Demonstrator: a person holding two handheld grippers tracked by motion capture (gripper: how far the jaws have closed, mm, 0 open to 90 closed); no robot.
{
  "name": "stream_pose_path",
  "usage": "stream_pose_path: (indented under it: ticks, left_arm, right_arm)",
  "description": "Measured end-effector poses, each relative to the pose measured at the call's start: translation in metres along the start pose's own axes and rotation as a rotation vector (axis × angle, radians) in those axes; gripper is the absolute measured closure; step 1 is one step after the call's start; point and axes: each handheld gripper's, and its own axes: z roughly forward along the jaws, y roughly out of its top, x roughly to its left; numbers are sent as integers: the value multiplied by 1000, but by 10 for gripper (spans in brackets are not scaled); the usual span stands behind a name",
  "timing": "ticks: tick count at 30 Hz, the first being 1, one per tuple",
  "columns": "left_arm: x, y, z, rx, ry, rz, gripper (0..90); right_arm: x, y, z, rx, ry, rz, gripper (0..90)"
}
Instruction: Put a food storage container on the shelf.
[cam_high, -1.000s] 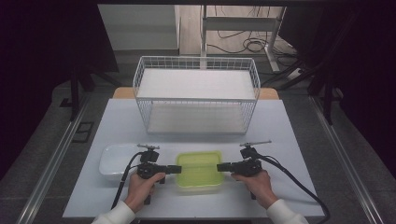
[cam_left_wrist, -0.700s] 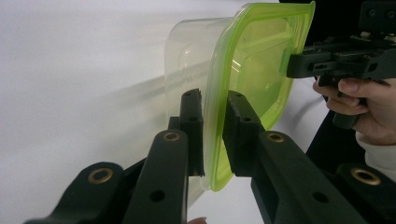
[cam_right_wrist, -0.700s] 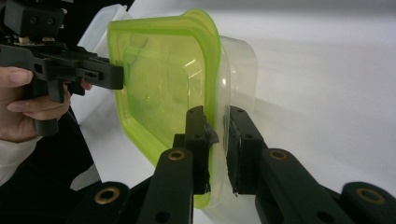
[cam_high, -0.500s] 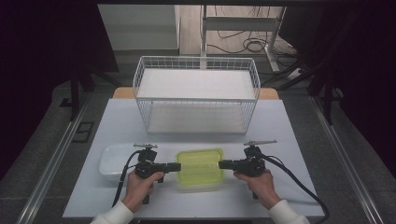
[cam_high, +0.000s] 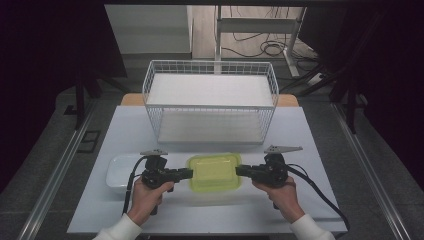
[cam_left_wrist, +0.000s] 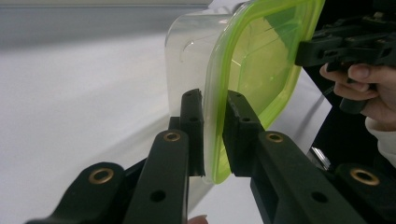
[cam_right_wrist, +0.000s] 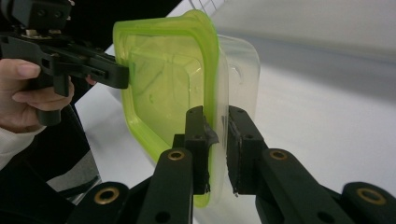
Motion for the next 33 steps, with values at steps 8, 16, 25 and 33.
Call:
stream_pose_path:
  ticks: [8, 16, 25, 33]
  left_arm:
    - [-10, 17, -3, -8, -7, 34, 796]
    - [-18, 45, -9, -36, -5, 71, 797]
    - [-25, 74, -18, -60, -8, 110, 796]
    - [-29, 96, -25, -72, 0, 135, 797]
  right_arm:
    - [3, 14, -15, -36, -10, -41, 791]
    - [5, 37, -26, -72, -10, -69, 788]
    - [6, 60, -35, -106, -12, -87, 787]
    - [8, 80, -40, -131, -18, -102, 787]
